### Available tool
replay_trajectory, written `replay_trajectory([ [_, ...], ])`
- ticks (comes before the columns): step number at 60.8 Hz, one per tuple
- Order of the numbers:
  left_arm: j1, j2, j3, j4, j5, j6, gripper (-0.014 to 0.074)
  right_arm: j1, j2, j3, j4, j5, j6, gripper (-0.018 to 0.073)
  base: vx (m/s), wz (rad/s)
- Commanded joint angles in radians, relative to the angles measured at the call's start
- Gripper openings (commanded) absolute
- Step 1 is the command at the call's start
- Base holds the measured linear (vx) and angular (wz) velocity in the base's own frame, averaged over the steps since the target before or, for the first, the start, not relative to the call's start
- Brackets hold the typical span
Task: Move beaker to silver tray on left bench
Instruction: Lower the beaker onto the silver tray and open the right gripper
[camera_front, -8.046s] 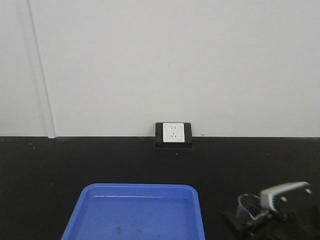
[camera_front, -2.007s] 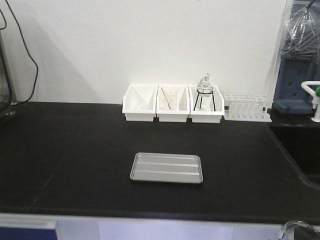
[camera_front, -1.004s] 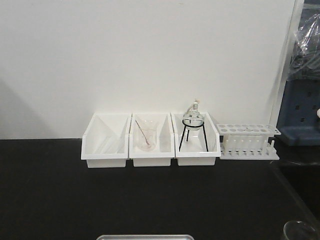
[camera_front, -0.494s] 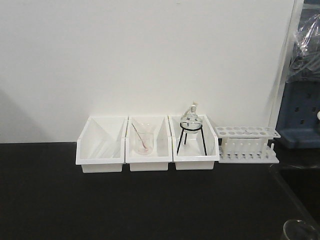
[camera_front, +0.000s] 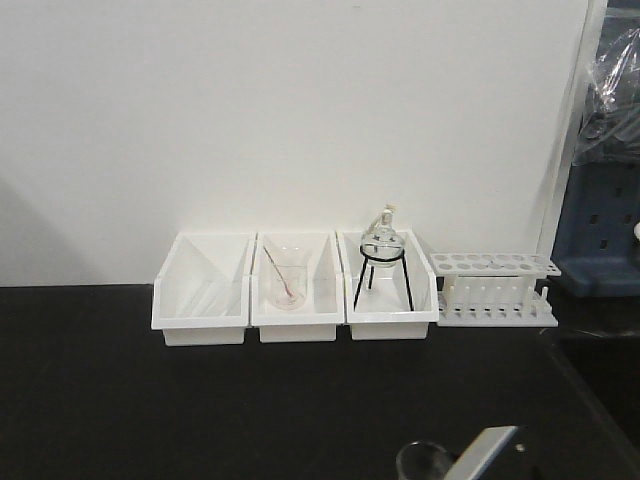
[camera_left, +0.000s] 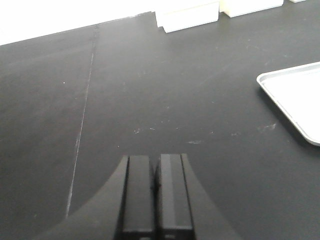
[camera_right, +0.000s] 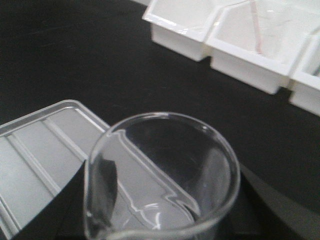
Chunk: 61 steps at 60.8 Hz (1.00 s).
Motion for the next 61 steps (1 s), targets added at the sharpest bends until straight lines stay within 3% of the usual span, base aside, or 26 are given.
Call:
replay_trajectory([
  [1,-0.006,-0.008,0.02,-0.004,-0.082,-0.002,0.0001,-0.002,0.089,-0.102,-0.069,-0.173,0.053,-0.0011,0.0,0.0],
  [22,-0.006,-0.008,0.02,-0.004,-0.082,-0.002,0.0001,0.137,0.335,-0.292,-0.081,-0.172,0.077,-0.0011,0.0,0.0],
  [40,-0.006,-0.008,0.02,-0.004,-0.082,-0.002,0.0001,0.153,0.422,-0.308,-0.047,-0.174,0.059,0.001,0.0,0.0],
  [52,-0.006,-0.008,0.02,-0.004,-0.082,-0.002,0.0001,0.153,0.434,-0.308,-0.047,-0.172,0.059,0.011,0.0,0.0],
  [61,-0.006,-0.008,0.02,-0.004,-0.082,-0.002,0.0001,0.153,0.434,-0.308,-0.047,-0.164,0.059,0.0243,0.0,0.0],
])
